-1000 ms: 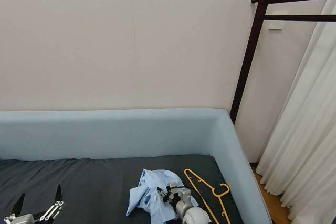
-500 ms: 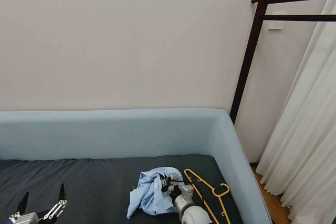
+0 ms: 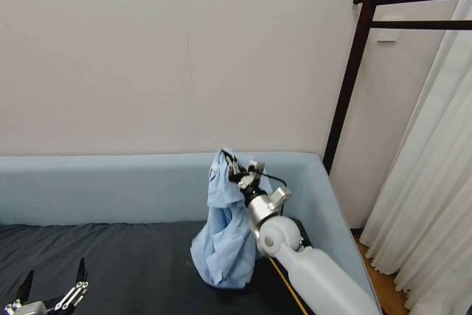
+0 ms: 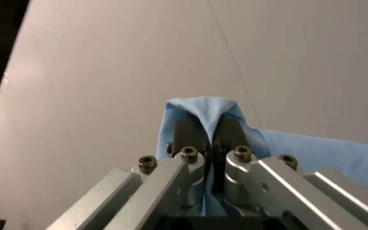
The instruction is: Pick up the clothes from the sofa and hang them on the clothes hanger.
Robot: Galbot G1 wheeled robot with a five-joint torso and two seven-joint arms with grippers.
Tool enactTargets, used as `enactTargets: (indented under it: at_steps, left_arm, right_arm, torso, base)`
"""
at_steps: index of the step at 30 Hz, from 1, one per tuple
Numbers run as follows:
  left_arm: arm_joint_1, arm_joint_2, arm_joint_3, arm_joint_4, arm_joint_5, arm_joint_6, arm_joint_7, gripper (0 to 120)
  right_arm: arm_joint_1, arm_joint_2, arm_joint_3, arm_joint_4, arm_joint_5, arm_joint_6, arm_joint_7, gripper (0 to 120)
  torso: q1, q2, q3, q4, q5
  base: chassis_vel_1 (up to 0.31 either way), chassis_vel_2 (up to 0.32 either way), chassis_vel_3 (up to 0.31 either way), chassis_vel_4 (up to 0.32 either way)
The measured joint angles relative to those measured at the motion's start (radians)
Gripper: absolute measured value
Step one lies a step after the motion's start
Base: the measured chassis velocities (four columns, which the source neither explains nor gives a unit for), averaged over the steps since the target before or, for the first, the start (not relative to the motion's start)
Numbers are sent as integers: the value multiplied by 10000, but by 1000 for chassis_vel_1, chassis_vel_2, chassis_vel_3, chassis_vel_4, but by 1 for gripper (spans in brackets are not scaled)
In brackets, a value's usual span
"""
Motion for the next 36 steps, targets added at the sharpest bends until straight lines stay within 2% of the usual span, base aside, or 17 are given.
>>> enactTargets:
  at_steps: [2, 5, 8, 9, 10, 11, 14, 16, 18, 20, 25, 28, 30, 32, 34, 36]
  left_arm:
    - [-5, -19, 22, 9, -8, -38, -3, 100]
    - [-37, -12, 28, 58, -19, -57, -5, 100]
    - [-122, 24, 88, 168, -22, -109, -8, 100]
    - [-140, 17, 128, 187, -11, -127, -7, 100]
    - [-140, 17, 128, 187, -11, -127, -7, 100]
    - [-159, 6, 180, 202, 7, -135, -4, 100]
    - [-220, -23, 358, 265, 131, -149, -5, 100]
    - [-227, -21, 372, 273, 143, -149, -6, 100]
    - [-301, 7, 450, 344, 205, -126, 0, 100]
    - [-335, 38, 471, 402, 222, -105, 1, 100]
    - [-349, 92, 458, 486, 223, -86, -1, 100]
    - [-343, 186, 337, 546, 174, -87, -4, 100]
    - [-331, 210, 283, 558, 155, -95, -6, 100]
    - [-300, 244, 197, 583, 118, -131, -8, 100]
    - [-289, 256, 167, 588, 109, -159, -9, 100]
    - [-274, 266, 111, 590, 101, -187, -10, 100]
  right_arm:
    - [682, 69, 73, 295, 6, 20, 284, 0]
    - [843, -15, 250, 895, -7, -110, 841, 0]
    - [-184, -837, 301, 2277, -369, -680, 1594, 0]
    - [-842, -1157, 297, 2527, -843, -781, 1342, 0]
    - [-842, -1157, 297, 2527, -843, -781, 1342, 0]
    - [-1593, -1440, 306, 2589, -1513, -812, 901, 0]
    - [-4426, -1950, 369, 1792, -3590, -489, -989, 0]
    - [-4582, -1957, 384, 1700, -3709, -446, -1127, 0]
    - [-6036, -1881, 589, 192, -5057, 253, -2813, 0]
    - [-6442, -1718, 657, -842, -5769, 714, -3539, 0]
    - [-6771, -1546, 644, -1816, -6547, 939, -3990, 0]
    - [-6962, -1515, 515, -2176, -7225, 707, -3828, 14]
    - [-6968, -1519, 499, -2187, -7256, 551, -3738, 19]
    - [-6993, -1597, 518, -1918, -7078, 174, -3683, 29]
    - [-7022, -1685, 563, -1658, -6960, 3, -3709, 32]
    - [-7086, -1939, 819, -1049, -6775, -211, -4168, 41]
  torso:
    - [0, 0, -1, 4, -3]
    - [0, 1, -2, 6, -4]
    - [0, 1, -3, -1, -1]
    - [0, 1, -3, -3, 0]
    - [0, 1, -3, -3, 0]
    - [-1, 2, -3, -4, 2]
    - [0, 0, 0, -8, 8]
    - [0, 0, 0, -7, 8]
    - [-2, 2, -2, -7, 0]
    - [-1, 2, -3, 0, 1]
    - [-1, 1, -2, 1, 0]
    - [-1, 2, -2, 0, -1]
    - [-2, 2, -3, 0, -1]
    - [-1, 1, -2, 1, -1]
    - [-1, 1, -2, 1, 0]
    - [-1, 1, -2, 1, -1]
  base:
    - [0, 0, 0, 0]
    - [0, 0, 0, 0]
    - [0, 0, 0, 0]
    - [0, 0, 0, 0]
    - [0, 0, 0, 0]
    - [0, 0, 0, 0]
    - [0, 0, 0, 0]
    - [0, 0, 0, 0]
    - [0, 0, 0, 0]
    - [0, 0, 0, 0]
    - [0, 0, 0, 0]
    - [0, 0, 0, 0]
    - [0, 0, 0, 0]
    - [0, 0, 0, 0]
    - [0, 0, 0, 0]
    - [0, 0, 0, 0]
